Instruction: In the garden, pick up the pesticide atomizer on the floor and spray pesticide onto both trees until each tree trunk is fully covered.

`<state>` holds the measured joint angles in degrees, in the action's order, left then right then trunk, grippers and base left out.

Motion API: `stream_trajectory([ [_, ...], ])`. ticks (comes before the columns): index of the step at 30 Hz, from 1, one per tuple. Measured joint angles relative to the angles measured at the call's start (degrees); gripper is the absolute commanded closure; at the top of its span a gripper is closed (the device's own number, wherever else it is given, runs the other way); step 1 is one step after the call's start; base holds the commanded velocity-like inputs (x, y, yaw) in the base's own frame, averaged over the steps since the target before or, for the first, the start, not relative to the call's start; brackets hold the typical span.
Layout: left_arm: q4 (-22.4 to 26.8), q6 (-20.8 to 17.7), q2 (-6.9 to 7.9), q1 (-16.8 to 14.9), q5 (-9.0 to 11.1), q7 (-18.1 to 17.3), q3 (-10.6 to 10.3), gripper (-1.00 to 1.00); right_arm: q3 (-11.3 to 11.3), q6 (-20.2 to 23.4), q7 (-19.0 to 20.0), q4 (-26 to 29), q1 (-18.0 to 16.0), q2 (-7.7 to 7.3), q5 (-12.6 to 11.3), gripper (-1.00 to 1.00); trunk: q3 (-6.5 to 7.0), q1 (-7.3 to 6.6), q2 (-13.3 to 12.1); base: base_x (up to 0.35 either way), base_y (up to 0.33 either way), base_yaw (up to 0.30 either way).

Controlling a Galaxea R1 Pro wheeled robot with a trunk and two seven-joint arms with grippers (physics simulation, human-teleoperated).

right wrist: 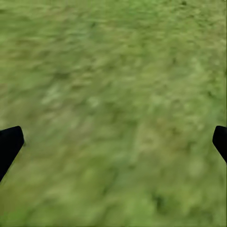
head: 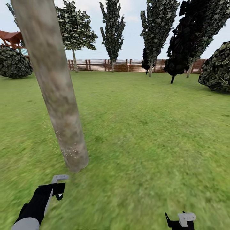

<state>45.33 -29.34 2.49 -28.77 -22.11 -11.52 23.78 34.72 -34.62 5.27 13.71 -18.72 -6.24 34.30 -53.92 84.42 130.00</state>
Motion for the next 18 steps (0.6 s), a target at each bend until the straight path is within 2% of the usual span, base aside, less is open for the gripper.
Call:
stream_trajectory([
  [3,0.3,-0.4,-0.15,-1.2,0.1,-0.3,-0.6,1.00,0.0,0.0,0.0,0.0,0.0,0.02,0.0,-1.00,0.00,0.00,0.0,0.000,0.000,0.225],
  [5,0.2,-1.0,-0.37,-4.2,-0.1,-0.6,-0.9,1.00,0.0,0.0,0.0,0.0,0.0,0.01,0.0,-1.00,0.00,0.00,0.0,0.000,0.000,0.065],
  [9,0.1,-5.6,0.04,-9.4,0.0,-1.2,-4.9,1.00,0.0,0.0,0.0,0.0,0.0,0.00,0.1,-1.00,0.01,0.00,0.0,0.000,0.000,0.012],
  [10,0.1,-6.3,0.83,-10.7,-0.4,-2.1,-5.7,1.00,0.0,0.0,0.0,0.0,0.0,0.00,0.1,-1.00,0.01,0.00,0.0,0.000,0.000,0.002],
  [12,0.1,-6.5,3.72,-12.2,-1.0,-3.8,-6.0,1.00,0.0,0.0,0.0,-0.1,0.0,0.00,0.1,-1.00,0.00,0.00,0.0,0.000,0.000,0.000],
  [14,0.1,-6.7,7.30,-13.1,-0.8,-6.0,-6.1,1.00,0.0,0.1,0.0,-0.1,0.0,0.00,0.1,-1.00,0.00,0.00,0.0,0.000,0.000,0.000],
  [15,0.2,-7.0,9.03,-13.5,-0.4,-10.5,-6.3,1.00,0.0,0.0,0.0,-0.1,0.0,0.00,0.1,-1.00,0.00,0.00,0.0,0.000,0.000,0.000],
  [18,0.2,-7.2,9.24,-13.4,-0.1,-14.4,-9.1,1.00,0.0,0.0,0.0,-0.1,0.0,0.00,0.1,-1.00,0.00,0.00,0.0,0.000,0.000,0.000],
])
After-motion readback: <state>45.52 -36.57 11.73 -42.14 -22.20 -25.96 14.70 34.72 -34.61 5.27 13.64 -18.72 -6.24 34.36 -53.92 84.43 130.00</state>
